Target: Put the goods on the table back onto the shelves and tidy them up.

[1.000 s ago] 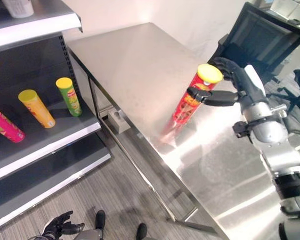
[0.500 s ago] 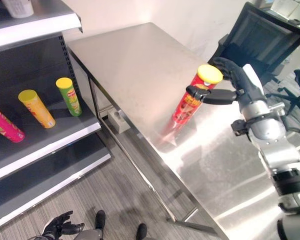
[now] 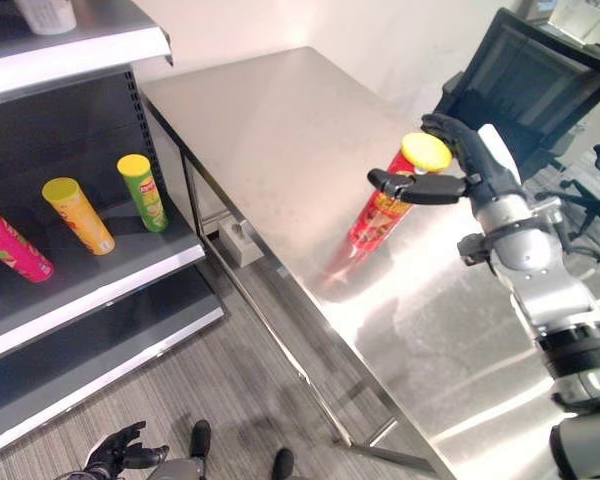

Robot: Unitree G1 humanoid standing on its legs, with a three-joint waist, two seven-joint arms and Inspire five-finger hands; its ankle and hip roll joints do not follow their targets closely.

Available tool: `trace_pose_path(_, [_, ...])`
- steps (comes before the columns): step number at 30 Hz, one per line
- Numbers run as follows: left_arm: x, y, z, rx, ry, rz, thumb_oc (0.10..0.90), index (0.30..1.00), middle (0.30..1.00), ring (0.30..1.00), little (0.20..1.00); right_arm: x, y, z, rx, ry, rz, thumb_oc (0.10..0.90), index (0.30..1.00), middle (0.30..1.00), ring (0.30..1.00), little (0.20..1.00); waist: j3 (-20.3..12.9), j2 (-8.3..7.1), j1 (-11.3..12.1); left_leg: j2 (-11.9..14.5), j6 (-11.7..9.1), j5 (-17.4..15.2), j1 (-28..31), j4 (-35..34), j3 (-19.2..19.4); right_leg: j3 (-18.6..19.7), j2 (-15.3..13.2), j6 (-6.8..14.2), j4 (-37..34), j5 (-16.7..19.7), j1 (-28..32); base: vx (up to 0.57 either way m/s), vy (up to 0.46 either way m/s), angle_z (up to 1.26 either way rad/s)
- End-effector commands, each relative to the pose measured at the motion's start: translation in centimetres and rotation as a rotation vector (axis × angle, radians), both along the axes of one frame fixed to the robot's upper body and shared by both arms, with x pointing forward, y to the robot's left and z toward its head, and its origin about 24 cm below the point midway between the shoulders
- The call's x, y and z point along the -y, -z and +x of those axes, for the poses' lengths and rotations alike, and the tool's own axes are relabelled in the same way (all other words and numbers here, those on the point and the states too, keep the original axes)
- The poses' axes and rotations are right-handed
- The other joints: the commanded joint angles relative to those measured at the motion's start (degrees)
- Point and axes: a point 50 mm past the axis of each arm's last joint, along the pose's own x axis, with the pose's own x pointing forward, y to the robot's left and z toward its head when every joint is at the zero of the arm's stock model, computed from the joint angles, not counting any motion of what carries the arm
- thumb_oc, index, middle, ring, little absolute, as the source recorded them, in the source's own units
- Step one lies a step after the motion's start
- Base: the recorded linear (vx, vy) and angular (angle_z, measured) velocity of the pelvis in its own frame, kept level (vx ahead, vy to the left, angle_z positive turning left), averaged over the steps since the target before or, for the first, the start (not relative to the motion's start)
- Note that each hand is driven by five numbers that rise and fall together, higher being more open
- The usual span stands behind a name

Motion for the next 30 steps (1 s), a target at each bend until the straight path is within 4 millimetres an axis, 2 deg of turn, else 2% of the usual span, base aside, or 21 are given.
trace_pose_path(1, [-0.6,-0.2,0.2,-0.018,0.083,0.056,0.800,0.900,0.900,0.900,0.900,-0.7,-6.2,0.2,0.243,-0.021,0.032,0.800,0.900,0.900,0.900,0.900,-3.1,-1.55,2.1,3.6,-3.9,-6.7,3.2,0.2,-0.2,-2.5,-2.2,4.2,0.4,-1.1,0.2,0.00,0.000,0.00])
trace_pose_path(6, [-0.5,-0.1,0.1,-0.019,0.081,0.053,0.800,0.900,0.900,0.900,0.900,-0.7,-5.7,0.2,0.233,-0.022,0.040,0.800,0.900,0.900,0.900,0.900,-3.1,-1.50,2.2,3.6,-3.9,-6.8,3.2,0.2,-0.3,-2.6,-2.2,4.2,0.4,-1.2,0.2,0.00,0.000,0.00])
trace_pose_path(7, [-0.5,-0.1,0.1,-0.019,0.079,0.052,0.800,0.900,0.900,0.900,0.900,-0.8,-5.6,0.3,0.234,-0.024,0.046,0.780,0.869,0.869,0.869,0.869,-3.1,-1.47,2.2,3.6,-3.9,-6.8,3.3,0.2,-0.4,-2.6,-2.2,4.2,0.4,-1.2,0.2,0.00,0.000,0.00])
trace_pose_path(8, [-0.5,-0.2,0.1,-0.017,0.078,0.053,0.800,0.900,0.900,0.900,0.900,-0.9,-5.6,0.3,0.236,-0.025,0.049,0.518,0.476,0.476,0.476,0.476,-3.0,-1.44,2.2,3.7,-3.9,-6.8,3.2,0.2,-0.4,-2.6,-2.3,4.2,0.4,-1.3,0.2,0.00,0.000,0.00])
trace_pose_path(9, [-0.5,-0.2,0.1,-0.016,0.076,0.053,0.800,0.900,0.900,0.900,0.900,-0.9,-5.6,0.3,0.240,-0.024,0.054,0.400,0.300,0.300,0.300,0.300,-3.0,-1.43,2.2,3.7,-3.9,-6.8,3.2,0.2,-0.4,-2.6,-2.2,4.2,0.4,-1.3,0.2,0.00,0.000,0.00])
trace_pose_path(23, [-0.7,-0.3,0.3,-0.004,0.071,0.060,0.800,0.900,0.900,0.900,0.900,-0.9,-5.5,0.1,0.303,0.002,0.092,0.400,0.300,0.300,0.300,0.300,-3.3,-1.11,2.6,3.7,-3.9,-7.0,3.7,0.2,-0.8,-2.6,-2.0,4.0,0.4,-1.6,0.6,0.00,0.000,0.00])
trace_pose_path(28, [-0.8,-0.4,0.4,0.003,0.054,0.059,0.800,0.900,0.900,0.900,0.900,-0.7,-5.1,-0.8,0.355,-0.004,0.157,0.400,0.300,0.300,0.300,0.300,-3.7,-0.84,2.5,3.7,-3.8,-7.3,4.1,0.2,-0.9,-2.8,-1.9,3.9,0.4,-1.9,1.1,0.00,-0.008,0.02])
trace_pose_path(30, [-0.9,-0.5,0.4,0.006,0.047,0.058,0.800,0.900,0.900,0.900,0.900,-1.1,-5.1,-1.8,0.415,-0.030,0.203,0.400,0.300,0.300,0.300,0.300,-4.0,-0.68,2.6,3.8,-3.9,-7.3,4.3,0.2,-1.1,-2.9,-1.8,3.8,0.4,-2.2,1.4,-0.01,-0.030,0.09])
